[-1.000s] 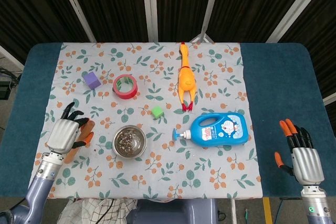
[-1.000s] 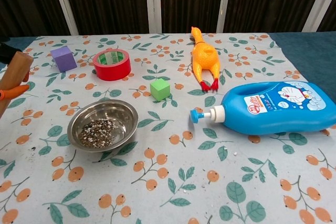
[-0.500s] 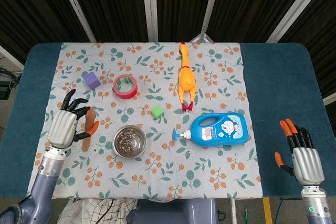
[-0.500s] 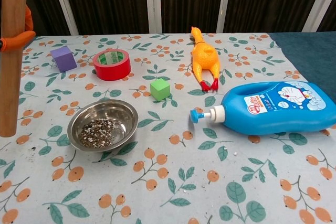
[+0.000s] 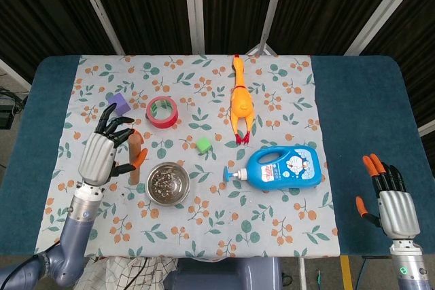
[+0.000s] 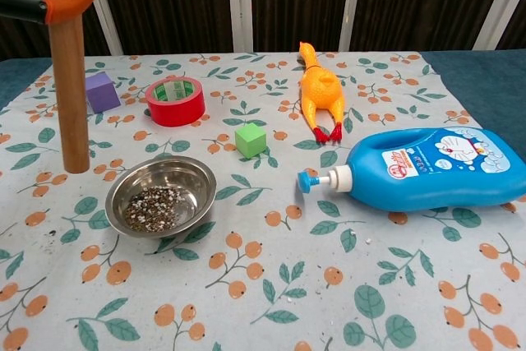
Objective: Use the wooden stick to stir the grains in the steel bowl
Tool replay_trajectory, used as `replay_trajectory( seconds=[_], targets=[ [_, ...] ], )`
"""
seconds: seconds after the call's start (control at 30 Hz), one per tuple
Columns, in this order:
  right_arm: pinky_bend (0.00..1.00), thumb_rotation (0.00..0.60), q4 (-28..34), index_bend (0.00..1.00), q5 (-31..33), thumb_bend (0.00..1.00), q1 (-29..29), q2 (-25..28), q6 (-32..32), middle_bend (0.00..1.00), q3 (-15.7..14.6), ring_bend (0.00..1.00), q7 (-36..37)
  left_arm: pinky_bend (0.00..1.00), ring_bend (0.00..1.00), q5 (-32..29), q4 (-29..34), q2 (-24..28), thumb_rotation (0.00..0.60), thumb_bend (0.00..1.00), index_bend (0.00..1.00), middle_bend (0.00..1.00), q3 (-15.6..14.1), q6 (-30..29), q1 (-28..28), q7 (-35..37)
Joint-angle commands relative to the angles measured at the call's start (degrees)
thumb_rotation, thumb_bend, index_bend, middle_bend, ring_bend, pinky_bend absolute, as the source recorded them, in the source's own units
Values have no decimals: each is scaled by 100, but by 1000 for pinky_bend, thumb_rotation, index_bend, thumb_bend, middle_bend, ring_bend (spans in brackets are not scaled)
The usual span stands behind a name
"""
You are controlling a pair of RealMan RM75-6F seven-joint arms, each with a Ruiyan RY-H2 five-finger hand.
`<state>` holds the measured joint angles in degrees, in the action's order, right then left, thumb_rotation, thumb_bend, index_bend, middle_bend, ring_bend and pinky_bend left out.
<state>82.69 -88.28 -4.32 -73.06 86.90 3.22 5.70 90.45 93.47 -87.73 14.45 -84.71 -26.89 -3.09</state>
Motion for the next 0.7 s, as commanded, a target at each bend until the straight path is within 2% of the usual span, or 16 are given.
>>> replay_trajectory(
  seconds=[0.03,0.2,0.4,0.7],
  targets=[
    [0,600,-2,0,11,449,-2,1,-7,0,5,0,8,0,286,69,-258,-280,600,1000,554,814,32,-36,-137,155],
    [0,600,3,0,36,448,-13,3,-44,0,11,0,24,0,286,139,-715,-667,600,1000,554,814,11,-78,-274,504],
    [0,600,8,0,8,448,-19,6,-43,0,2,0,45,0,286,406,-1388,-1149,600,1000,550,814,-37,-361,-435,1383],
    [0,600,12,0,38,448,-31,8,-80,0,9,0,86,0,286,570,-2337,-1608,600,1000,546,814,-149,-556,-594,1981]
  ],
)
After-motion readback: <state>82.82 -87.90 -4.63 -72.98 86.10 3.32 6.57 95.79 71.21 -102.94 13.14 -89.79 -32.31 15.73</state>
